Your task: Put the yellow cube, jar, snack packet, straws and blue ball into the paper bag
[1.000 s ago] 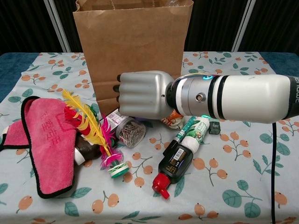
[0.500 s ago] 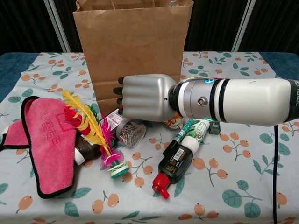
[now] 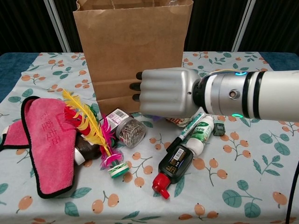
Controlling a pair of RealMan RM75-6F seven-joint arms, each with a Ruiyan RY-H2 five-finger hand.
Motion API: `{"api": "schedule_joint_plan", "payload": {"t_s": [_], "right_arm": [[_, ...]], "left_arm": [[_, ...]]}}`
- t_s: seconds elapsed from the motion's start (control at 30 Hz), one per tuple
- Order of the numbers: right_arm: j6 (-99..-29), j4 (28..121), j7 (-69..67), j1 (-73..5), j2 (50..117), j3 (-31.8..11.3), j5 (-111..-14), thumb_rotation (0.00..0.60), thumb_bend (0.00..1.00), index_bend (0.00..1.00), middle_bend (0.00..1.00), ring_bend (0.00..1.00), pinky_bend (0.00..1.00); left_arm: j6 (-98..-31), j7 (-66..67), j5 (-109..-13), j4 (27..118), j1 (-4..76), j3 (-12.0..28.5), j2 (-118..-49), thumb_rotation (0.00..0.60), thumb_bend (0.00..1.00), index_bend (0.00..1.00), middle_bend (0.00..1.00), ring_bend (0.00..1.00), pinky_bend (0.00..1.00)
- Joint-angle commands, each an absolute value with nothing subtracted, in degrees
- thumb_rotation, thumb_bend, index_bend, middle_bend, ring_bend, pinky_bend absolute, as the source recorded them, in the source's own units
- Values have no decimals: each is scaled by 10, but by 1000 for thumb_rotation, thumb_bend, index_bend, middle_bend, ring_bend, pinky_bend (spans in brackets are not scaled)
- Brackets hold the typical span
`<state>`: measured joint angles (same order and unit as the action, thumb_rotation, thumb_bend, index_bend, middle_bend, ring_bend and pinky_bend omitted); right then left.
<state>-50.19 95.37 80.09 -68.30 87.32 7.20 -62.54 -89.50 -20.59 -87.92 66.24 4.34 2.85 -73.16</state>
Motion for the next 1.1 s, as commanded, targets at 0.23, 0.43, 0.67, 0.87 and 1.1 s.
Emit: {"api": "schedule_joint_plan", "payload": {"t_s": [0.23,0.43,0.67,0.87,1.1], "right_arm": [[-550,1028,802,-649,802,107,-629,600,0,531,231,131,235],[-574,1073,790,-623,751,131,-645,600,0,547,239,135,242],[-574,1066,731,-617,763,94,-689,600,0,465,239,135,241],[-541,1009,664,-613,823,57,-661,600,0,412,239,135,239],[-510,957,636,-613,874,47,-645,600,0,396,239,134,240]], "left_arm": [[-894,-203,-880,669,44,28,-729,600,99,80,137,62,200],[-893,-201,-882,672,45,26,-731,600,100,80,137,63,200],[-893,-192,-885,679,48,26,-730,600,99,80,137,63,200],[-891,-187,-885,685,49,25,-727,600,99,80,137,63,200],[-889,-188,-882,683,48,25,-726,600,100,80,137,63,200]]}}
